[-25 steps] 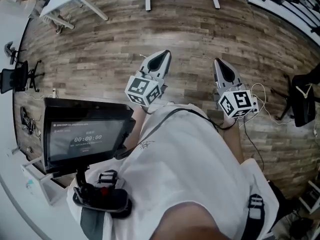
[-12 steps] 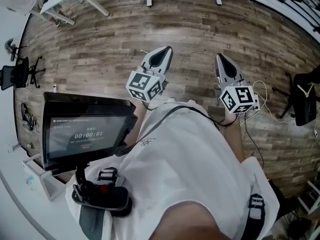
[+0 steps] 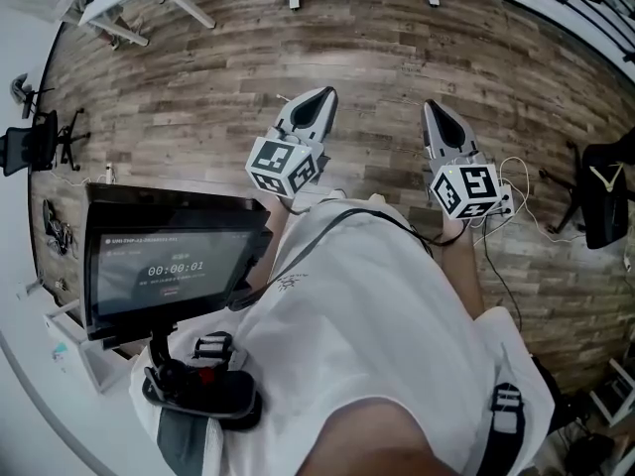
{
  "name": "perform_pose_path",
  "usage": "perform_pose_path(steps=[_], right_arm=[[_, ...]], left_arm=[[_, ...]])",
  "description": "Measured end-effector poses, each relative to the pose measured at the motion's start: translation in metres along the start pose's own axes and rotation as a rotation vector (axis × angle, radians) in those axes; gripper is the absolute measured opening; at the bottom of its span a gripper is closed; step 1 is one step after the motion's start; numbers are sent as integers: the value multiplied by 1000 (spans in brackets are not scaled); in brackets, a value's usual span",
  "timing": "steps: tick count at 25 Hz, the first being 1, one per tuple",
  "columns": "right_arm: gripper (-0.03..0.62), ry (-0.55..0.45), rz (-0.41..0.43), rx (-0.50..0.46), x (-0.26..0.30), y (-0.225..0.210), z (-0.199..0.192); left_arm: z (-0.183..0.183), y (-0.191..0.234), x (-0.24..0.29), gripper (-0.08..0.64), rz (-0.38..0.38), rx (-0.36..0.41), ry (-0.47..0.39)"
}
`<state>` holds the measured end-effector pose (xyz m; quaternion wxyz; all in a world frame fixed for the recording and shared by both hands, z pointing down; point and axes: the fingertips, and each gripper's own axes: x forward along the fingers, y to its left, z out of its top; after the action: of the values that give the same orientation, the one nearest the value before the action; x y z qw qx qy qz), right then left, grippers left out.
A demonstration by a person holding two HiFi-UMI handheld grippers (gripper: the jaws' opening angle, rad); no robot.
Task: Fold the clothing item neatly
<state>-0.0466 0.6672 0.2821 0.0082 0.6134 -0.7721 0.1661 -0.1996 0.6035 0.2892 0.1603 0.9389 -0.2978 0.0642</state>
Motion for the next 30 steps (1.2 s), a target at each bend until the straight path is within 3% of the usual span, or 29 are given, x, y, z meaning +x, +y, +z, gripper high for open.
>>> perform_pose_path(steps=[30], right_arm=[[-3,27,4,5,-3,3,1]], left_arm=[[2,1,-6,-2,9,-14,-19]])
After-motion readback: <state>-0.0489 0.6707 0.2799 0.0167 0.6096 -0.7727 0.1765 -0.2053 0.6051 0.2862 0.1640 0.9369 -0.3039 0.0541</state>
